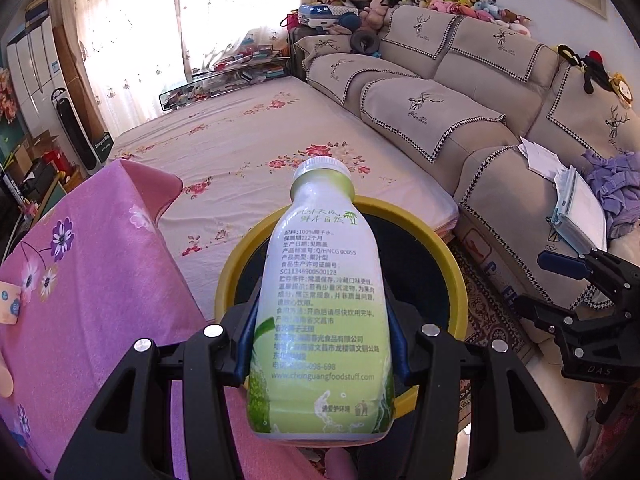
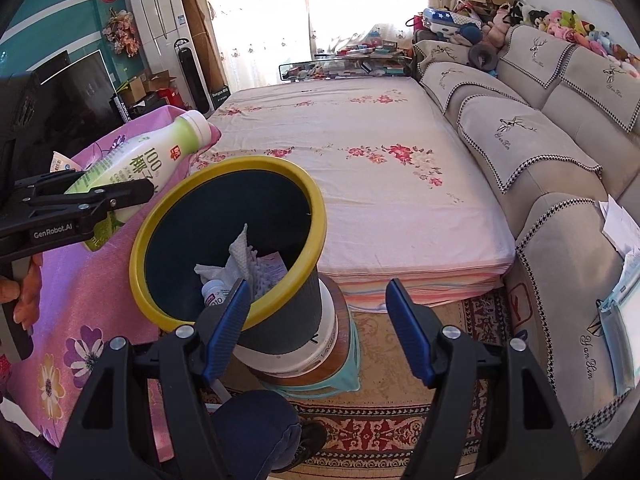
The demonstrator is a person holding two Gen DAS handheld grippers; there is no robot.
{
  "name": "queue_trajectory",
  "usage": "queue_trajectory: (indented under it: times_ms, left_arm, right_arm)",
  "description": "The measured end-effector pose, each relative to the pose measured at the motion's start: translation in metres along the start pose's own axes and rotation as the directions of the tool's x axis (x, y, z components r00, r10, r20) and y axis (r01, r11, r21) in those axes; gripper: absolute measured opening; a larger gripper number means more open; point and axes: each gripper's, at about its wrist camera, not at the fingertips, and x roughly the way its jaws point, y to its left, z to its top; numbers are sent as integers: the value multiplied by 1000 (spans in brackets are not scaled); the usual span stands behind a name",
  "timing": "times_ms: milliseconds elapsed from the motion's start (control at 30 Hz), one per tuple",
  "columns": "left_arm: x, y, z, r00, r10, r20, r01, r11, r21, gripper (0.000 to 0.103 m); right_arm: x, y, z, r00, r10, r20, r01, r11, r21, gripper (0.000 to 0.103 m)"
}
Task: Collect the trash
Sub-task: 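Carry the drink bottle over the bin and open the left gripper, then grasp the brown plastic tray by its rim with the right gripper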
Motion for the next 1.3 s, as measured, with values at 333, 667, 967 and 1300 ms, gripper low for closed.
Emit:
queue_trajectory:
  times_ms: [333,667,967,1300]
  left_arm:
    - [3,1,12,997,55,54,-55,999,0,92]
    - [-104,59,-43,987,64,145,-47,992,-121,92]
    - [-215,144,-132,959,216,186,-168,955,-245,94]
    - [-318,236,-237,892,422,164,-332,855,-399,97]
  right_arm:
    - [4,3,1,1000,4,-8,-4,1000,3,67]
    - [-6,48,7,1000,31,-2,-31,998,-61,67]
    - [-9,127,17,994,107,-11,-107,979,-172,69]
    - [-8,269,19,964,257,-66,-263,895,-361,69]
